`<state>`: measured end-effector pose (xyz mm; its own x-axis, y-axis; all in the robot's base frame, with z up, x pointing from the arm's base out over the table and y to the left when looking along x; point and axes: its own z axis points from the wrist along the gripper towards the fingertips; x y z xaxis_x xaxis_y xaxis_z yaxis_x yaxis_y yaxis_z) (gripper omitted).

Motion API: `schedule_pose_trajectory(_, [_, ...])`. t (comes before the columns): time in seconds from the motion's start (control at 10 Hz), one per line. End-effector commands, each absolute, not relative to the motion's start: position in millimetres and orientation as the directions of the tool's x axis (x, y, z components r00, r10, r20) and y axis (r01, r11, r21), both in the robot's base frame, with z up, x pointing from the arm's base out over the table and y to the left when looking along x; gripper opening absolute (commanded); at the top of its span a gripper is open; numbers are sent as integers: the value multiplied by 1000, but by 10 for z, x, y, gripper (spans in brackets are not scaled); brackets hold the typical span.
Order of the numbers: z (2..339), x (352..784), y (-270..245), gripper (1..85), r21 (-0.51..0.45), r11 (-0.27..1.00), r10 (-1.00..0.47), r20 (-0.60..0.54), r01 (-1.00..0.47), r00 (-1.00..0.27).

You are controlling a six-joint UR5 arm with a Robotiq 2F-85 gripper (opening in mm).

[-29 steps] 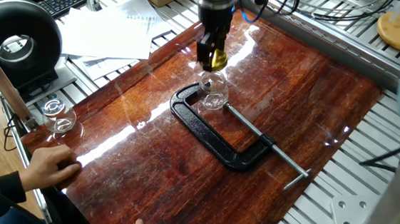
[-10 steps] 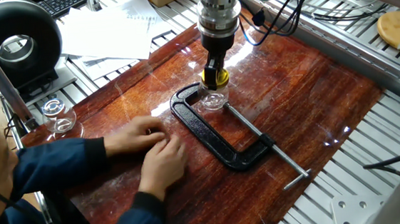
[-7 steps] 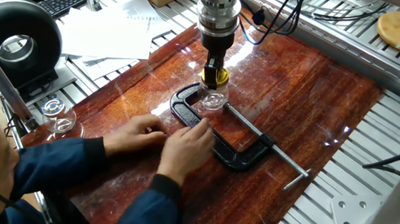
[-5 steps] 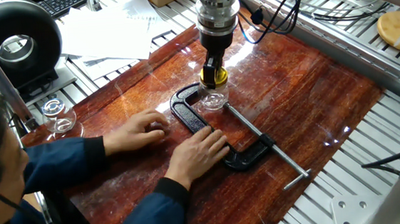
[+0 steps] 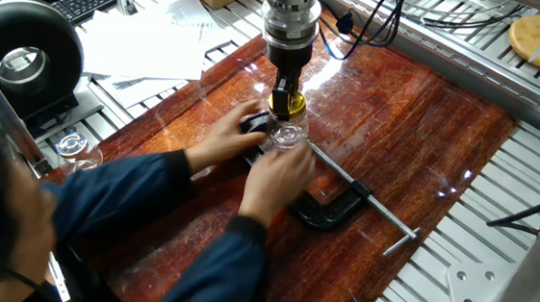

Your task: Screw the lid onto the jar

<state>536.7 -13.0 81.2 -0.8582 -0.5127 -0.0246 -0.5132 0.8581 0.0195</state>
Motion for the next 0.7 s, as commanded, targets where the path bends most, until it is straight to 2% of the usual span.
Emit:
schedule_pose_trajectory(0.0, [788, 5370, -126, 320, 25, 859, -511, -38, -512, -859])
schedule_pose_trajectory(0.3, [774, 5355, -81, 327, 25, 862, -506, -41, -507, -862])
schedule_pose_trajectory(0.4, [778, 5352, -79, 353, 27, 859, -510, -41, -511, -859])
schedule_pose_trajectory(0.6, [818, 5377, -97, 490, 49, 841, -538, -45, -540, -842])
